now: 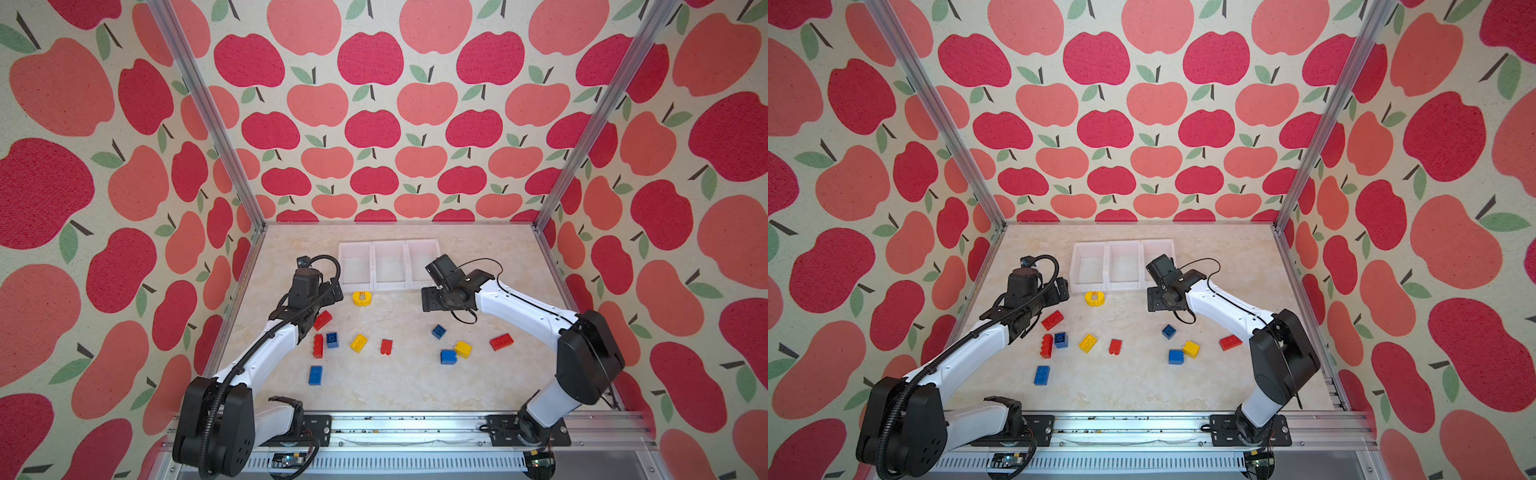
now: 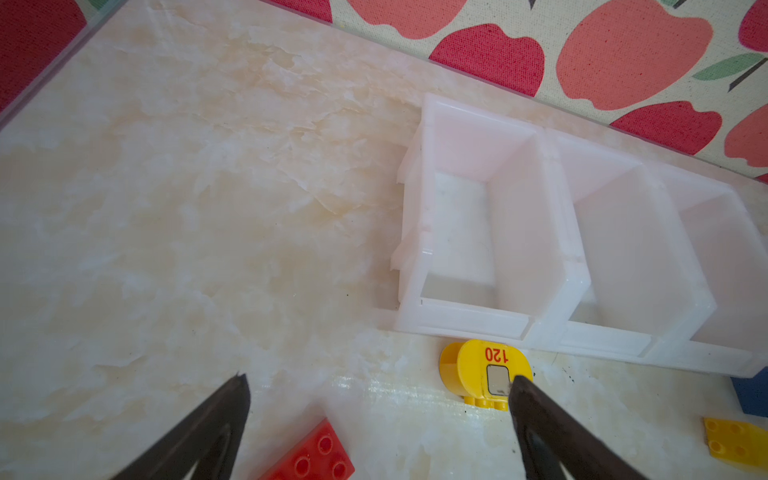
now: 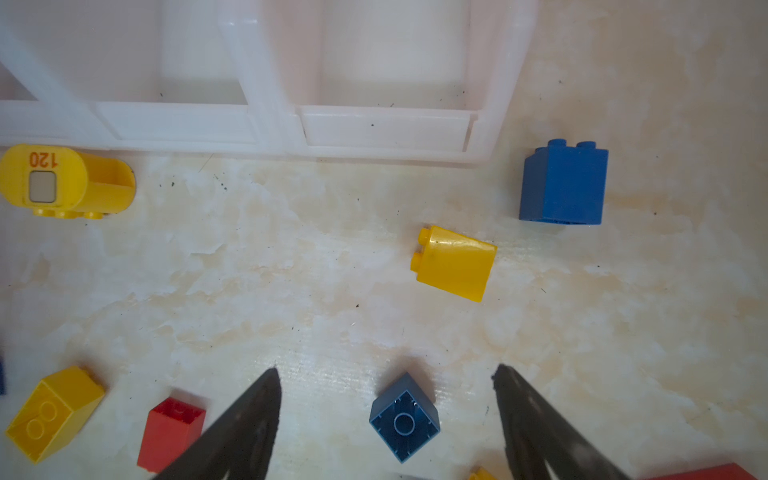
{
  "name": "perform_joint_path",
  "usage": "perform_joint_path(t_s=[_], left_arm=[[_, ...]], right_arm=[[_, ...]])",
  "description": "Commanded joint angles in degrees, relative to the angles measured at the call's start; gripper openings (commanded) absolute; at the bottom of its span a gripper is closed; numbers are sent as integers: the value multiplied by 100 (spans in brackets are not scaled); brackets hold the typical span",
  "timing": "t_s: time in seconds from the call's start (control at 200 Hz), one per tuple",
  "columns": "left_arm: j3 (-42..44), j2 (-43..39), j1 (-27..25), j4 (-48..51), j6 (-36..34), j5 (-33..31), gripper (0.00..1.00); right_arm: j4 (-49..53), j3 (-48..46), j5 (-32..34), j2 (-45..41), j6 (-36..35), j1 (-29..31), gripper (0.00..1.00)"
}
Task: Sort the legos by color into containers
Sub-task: 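Lower the right gripper toward the yellow brick beside the bin, then close the right gripper on the yellow 2x2 brick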
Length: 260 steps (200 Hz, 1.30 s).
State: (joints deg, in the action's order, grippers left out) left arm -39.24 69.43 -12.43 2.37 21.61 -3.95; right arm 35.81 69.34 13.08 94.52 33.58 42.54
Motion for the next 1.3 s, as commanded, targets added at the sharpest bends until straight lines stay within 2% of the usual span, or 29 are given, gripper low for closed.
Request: perform_joint_path(t_s=[0.0,0.135,0.48,0.775,1.046,1.296], left_arm=[[40,23,-23,-27,72,69,99],[48,44,-23,-17,71,69,99],[-3,154,-25,-44,51,96,99],[-17,143,-43,-35,53,117,99],[13,53,-42,-35,38,113,99],[13,14,-44,24,34,117,99]], right_arm=[[28,34,219,277,292,-125,83],[-155,-41,277,452,432,-245,82],[-439,-15,299,916,535,-465,71],[-539,30,362,1159,508,-509,68],[-654,65,379,1313,491,-517,56],[-727,98,240,1374,404,-528,40]])
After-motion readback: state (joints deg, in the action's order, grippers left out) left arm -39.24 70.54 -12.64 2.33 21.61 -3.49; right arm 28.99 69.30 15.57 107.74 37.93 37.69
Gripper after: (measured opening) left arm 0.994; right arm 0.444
